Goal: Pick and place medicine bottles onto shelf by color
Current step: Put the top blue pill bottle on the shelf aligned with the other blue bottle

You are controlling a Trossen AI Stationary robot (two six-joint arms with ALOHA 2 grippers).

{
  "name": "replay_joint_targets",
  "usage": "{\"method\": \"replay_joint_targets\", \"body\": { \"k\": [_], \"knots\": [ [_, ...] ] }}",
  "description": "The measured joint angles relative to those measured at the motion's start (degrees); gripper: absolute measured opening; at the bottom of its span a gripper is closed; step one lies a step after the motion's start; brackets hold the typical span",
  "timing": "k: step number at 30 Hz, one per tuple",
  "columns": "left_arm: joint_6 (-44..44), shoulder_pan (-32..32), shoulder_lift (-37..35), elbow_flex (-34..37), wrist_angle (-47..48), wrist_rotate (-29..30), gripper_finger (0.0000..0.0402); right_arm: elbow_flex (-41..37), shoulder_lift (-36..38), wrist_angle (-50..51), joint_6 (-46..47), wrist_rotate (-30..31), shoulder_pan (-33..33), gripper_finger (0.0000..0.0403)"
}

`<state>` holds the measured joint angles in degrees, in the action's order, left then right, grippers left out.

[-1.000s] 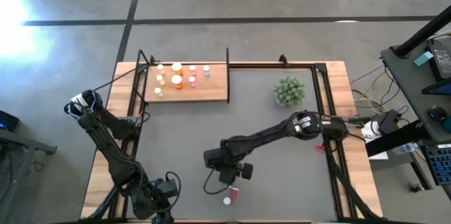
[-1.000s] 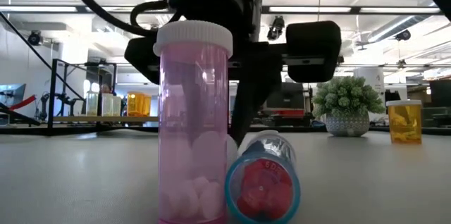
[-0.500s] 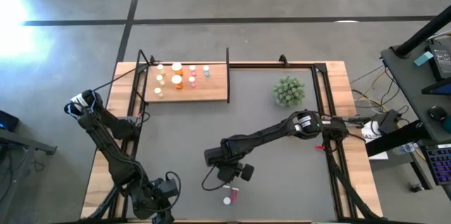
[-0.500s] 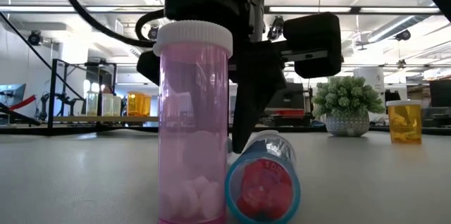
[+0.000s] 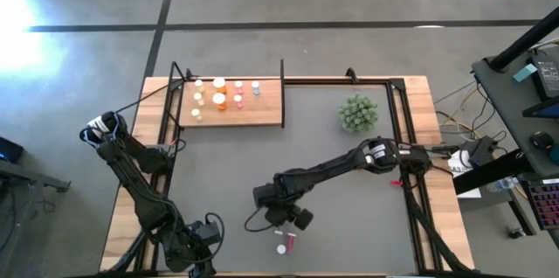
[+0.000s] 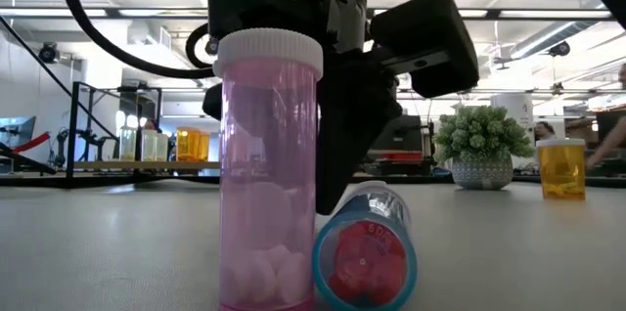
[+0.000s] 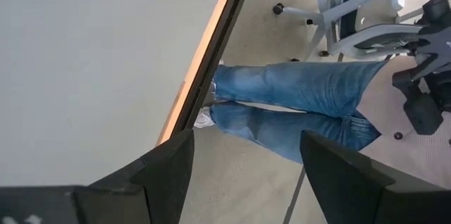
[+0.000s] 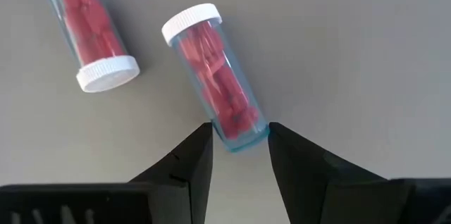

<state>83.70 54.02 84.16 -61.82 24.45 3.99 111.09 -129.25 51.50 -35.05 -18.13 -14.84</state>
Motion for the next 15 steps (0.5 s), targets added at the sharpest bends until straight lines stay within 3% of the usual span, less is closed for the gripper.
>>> {"method": "replay_joint_targets", "body": {
  "k": [15],
  "knots": [
    [0.0,0.0,0.0,0.3,0.0,0.0,0.0242,0.0,0.0,-3.9,-8.8,0.1,-1.2,0.0130]
  ]
}}
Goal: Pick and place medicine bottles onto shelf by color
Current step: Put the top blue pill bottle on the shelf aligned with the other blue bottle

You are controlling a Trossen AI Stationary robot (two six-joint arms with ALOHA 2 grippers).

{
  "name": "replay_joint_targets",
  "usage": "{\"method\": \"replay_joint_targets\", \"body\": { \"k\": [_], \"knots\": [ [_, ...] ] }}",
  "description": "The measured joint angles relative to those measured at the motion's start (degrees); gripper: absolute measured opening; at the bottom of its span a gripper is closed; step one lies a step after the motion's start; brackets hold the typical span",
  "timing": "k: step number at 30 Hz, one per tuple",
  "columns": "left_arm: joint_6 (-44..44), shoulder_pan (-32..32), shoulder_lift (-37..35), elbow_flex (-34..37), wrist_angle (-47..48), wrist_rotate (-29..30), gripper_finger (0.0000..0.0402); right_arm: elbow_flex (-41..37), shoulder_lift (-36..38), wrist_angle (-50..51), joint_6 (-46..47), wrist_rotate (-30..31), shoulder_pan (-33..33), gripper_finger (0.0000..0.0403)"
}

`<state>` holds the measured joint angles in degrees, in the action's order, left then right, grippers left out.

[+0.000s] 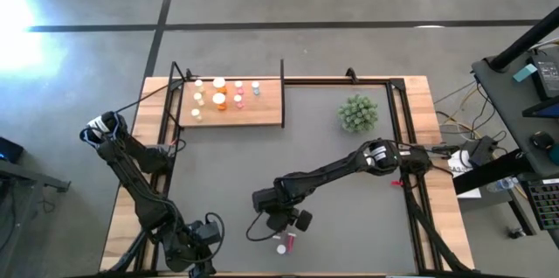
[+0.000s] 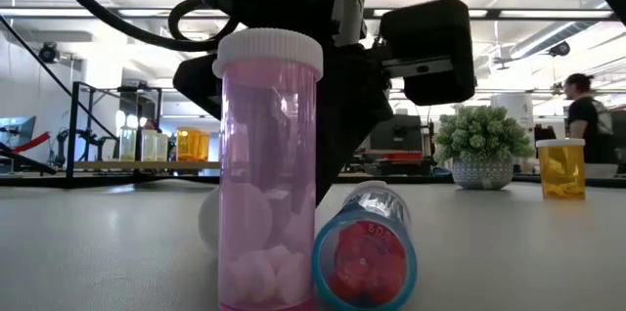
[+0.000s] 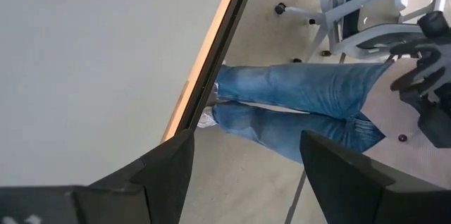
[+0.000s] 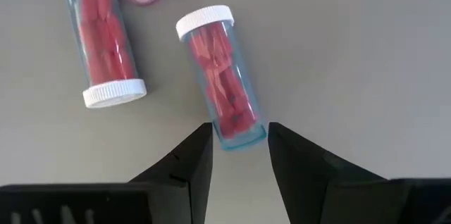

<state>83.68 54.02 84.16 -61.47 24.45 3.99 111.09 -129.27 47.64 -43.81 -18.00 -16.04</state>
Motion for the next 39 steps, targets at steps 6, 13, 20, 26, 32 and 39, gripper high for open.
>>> {"method": "replay_joint_targets", "body": {
  "k": [6,13,20,26,32,39],
  "knots": [
    [0.0,0.0,0.0,0.0,0.0,0.0,0.0242,0.2,0.0,-0.9,-6.5,0.0,-0.9,0.0130],
    [-0.3,0.0,0.0,0.0,0.0,0.0,0.0242,-0.4,-0.2,-2.3,-7.6,-0.1,-1.1,0.0130],
    [-0.4,0.0,0.0,0.7,0.0,0.0,0.0242,-2.2,-0.2,-2.2,-3.3,-0.1,-1.1,0.0116],
    [0.4,0.0,0.0,2.0,0.0,0.0,0.0242,-2.3,-0.2,-2.0,4.7,-0.2,-1.1,0.0096],
    [7.0,0.0,0.0,2.3,-1.0,0.0,0.0242,-1.7,-0.1,-1.4,11.4,0.0,-0.9,0.0091],
    [7.4,-0.9,0.0,2.9,-4.9,0.2,0.0242,-1.7,3.8,1.1,15.0,1.7,1.6,0.0093]
  ]
}}
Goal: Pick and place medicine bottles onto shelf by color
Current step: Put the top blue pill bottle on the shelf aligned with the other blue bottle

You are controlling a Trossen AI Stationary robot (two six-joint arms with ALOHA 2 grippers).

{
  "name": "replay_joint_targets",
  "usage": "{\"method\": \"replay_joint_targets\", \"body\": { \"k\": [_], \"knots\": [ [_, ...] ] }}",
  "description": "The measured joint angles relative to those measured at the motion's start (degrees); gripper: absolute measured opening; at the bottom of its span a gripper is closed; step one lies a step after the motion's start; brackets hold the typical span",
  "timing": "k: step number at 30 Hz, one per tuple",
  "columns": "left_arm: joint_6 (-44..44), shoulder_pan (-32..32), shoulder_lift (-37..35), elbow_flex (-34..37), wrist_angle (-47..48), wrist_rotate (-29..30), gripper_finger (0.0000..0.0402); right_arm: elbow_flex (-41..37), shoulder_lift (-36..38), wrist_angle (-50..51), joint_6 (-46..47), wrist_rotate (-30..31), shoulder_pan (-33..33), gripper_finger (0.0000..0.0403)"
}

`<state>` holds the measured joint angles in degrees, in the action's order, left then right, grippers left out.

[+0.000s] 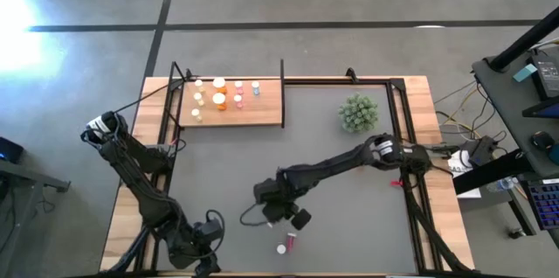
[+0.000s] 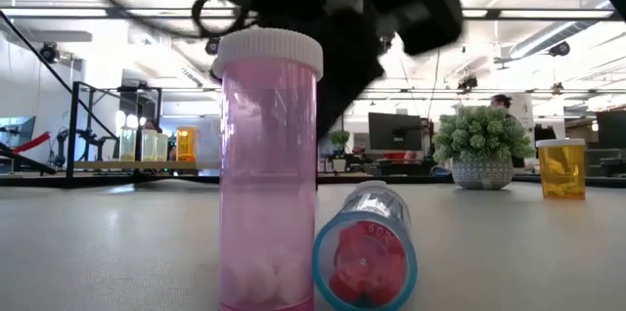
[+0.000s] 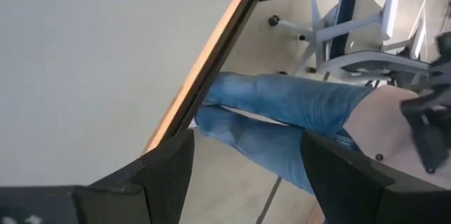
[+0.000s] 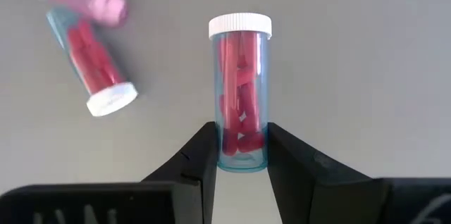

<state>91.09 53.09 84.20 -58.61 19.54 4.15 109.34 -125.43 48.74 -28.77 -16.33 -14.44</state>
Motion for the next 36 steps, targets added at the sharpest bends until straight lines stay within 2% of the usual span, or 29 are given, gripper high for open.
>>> {"method": "replay_joint_targets", "body": {
  "k": [6,13,19,27,36],
  "knots": [
    [-4.0,-3.3,0.0,0.1,0.6,0.4,0.0242,0.0,6.7,0.7,6.0,0.3,4.0,0.0093],
    [-16.2,-9.7,0.0,0.2,2.1,0.5,0.0242,-0.2,15.6,3.6,11.3,7.0,6.2,0.0093],
    [-28.0,-16.4,0.0,0.2,2.2,0.7,0.0242,-1.3,21.9,9.8,13.9,9.0,6.2,0.0093],
    [-43.4,-26.3,-0.5,-0.9,2.5,0.5,0.0242,-11.9,30.1,8.3,17.6,9.0,6.2,0.0093],
    [-45.5,-36.5,-5.8,-1.1,0.1,0.5,0.0242,-24.6,36.4,-1.8,25.0,9.1,6.2,0.0093]
  ]
}}
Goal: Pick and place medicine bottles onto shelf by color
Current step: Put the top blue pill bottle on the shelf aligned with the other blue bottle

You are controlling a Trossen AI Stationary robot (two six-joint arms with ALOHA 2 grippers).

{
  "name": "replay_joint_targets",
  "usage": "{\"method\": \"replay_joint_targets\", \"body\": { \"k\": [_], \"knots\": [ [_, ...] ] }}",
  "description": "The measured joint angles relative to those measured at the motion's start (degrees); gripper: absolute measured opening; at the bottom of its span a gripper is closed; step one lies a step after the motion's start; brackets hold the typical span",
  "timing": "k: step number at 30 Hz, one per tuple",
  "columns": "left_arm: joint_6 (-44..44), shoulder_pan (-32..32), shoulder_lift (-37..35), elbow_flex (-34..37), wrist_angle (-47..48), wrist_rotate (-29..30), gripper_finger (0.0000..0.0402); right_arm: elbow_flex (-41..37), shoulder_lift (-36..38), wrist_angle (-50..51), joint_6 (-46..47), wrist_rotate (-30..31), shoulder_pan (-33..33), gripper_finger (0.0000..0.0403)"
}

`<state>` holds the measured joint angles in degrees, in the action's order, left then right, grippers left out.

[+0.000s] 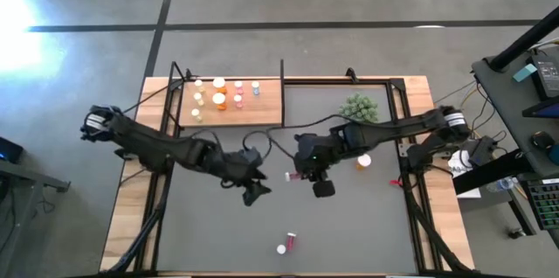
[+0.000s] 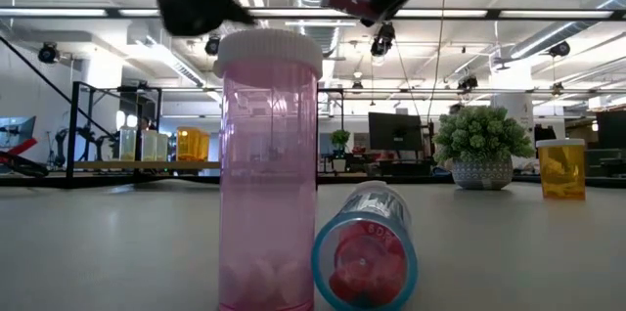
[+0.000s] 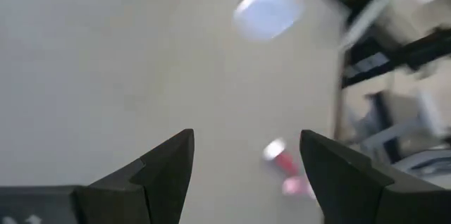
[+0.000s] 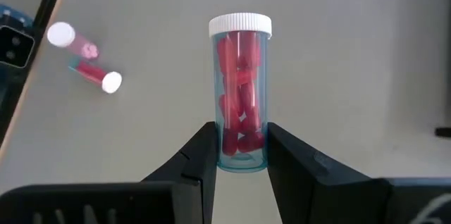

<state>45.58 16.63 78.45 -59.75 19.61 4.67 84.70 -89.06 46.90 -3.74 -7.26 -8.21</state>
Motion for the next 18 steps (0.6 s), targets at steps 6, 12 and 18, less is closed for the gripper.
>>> {"method": "replay_joint_targets", "body": {
  "k": [6,12,18],
  "knots": [
    [-9.4,-1.2,-3.2,-0.2,-7.8,2.0,0.0242,-1.8,1.4,-3.0,4.5,7.0,0.0,0.0093],
    [-15.6,-4.3,-4.9,0.1,-7.0,3.0,0.0242,-0.5,1.1,-4.6,7.8,12.3,0.0,0.0093],
    [-26.5,-6.5,-6.7,0.1,-7.2,8.4,0.0242,0.3,0.9,-4.4,10.9,15.1,0.0,0.0093]
  ]
}}
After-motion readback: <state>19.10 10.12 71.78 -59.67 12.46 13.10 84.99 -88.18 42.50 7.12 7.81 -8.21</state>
